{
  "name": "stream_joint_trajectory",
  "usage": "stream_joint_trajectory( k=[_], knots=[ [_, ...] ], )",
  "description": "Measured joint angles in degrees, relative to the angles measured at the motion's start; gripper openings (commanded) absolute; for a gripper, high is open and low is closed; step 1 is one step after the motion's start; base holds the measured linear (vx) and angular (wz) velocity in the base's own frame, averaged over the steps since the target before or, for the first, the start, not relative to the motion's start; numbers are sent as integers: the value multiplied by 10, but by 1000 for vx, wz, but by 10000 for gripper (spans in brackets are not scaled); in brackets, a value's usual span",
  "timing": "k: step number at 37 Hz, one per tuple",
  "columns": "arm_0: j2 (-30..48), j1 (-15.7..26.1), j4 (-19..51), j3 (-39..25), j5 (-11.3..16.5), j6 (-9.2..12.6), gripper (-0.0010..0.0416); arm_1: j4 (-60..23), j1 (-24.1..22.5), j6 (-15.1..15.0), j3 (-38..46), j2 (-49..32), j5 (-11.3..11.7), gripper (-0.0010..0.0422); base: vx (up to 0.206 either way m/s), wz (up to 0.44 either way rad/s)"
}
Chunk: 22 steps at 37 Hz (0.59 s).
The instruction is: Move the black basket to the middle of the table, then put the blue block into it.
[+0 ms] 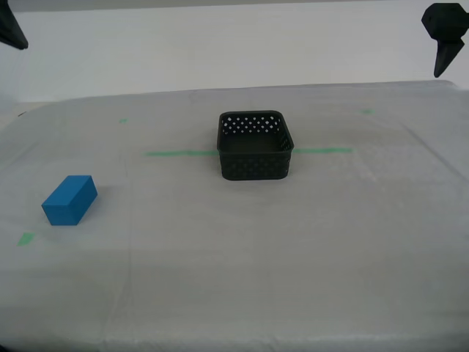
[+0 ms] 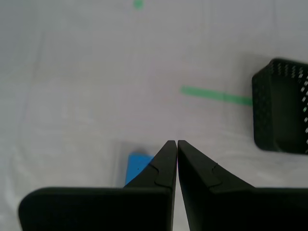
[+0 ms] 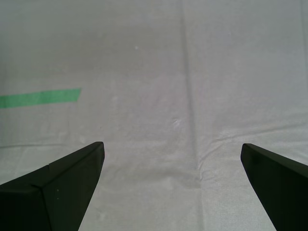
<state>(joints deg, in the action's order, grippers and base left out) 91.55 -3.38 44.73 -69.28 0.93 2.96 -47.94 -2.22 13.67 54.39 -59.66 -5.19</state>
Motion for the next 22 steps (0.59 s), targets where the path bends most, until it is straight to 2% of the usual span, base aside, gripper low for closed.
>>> stream_joint_trajectory(
  k=[8, 15, 22],
  knots=[
    [0, 0, 0, 0, 0, 0, 399, -90, 0, -5, 17, 0, 0, 0, 0, 0],
    [0, 0, 0, 0, 0, 0, 398, -100, 0, -10, 41, 0, 0, 0, 0, 0],
    [0, 0, 0, 0, 0, 0, 399, -144, -1, -30, 69, -10, 0, 0, 0, 0]
  ],
)
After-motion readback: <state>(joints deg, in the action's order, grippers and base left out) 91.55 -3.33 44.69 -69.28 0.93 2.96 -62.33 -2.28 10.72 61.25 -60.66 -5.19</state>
